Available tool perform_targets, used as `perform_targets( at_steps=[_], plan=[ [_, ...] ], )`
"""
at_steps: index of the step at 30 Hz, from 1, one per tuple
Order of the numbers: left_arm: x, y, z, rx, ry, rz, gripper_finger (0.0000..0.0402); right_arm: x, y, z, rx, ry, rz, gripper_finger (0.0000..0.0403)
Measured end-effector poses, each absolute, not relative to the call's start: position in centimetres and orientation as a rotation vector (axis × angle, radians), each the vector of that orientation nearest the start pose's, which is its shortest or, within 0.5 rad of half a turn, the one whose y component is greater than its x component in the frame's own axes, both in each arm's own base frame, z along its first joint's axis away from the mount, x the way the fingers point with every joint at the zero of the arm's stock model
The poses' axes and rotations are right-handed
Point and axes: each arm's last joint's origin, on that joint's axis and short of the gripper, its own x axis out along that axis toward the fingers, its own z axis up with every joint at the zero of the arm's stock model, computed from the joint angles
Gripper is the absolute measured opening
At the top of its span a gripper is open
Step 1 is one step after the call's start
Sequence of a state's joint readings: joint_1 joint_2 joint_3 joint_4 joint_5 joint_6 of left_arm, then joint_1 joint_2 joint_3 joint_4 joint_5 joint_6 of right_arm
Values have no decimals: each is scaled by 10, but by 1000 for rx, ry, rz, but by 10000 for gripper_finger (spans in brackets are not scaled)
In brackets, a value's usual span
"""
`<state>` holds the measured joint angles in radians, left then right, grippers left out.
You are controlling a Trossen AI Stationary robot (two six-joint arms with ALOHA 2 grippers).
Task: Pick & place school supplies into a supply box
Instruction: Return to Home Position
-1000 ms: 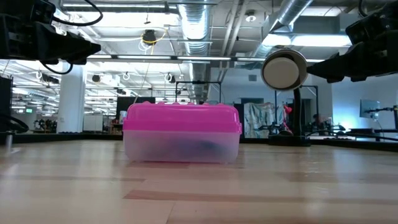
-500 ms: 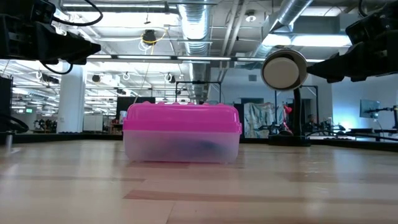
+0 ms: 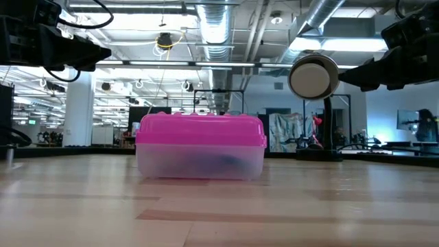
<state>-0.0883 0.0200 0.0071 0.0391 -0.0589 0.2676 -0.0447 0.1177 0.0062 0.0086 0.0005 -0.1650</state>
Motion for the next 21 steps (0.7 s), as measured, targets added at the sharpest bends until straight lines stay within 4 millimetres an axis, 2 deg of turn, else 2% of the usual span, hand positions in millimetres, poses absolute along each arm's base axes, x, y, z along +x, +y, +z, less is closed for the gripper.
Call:
perform_targets(
  at_steps=[21],
  plan=[
    [98, -7, 168, 264, -30, -25, 153, 104, -5, 157, -163, 106, -37, 134]
  ],
)
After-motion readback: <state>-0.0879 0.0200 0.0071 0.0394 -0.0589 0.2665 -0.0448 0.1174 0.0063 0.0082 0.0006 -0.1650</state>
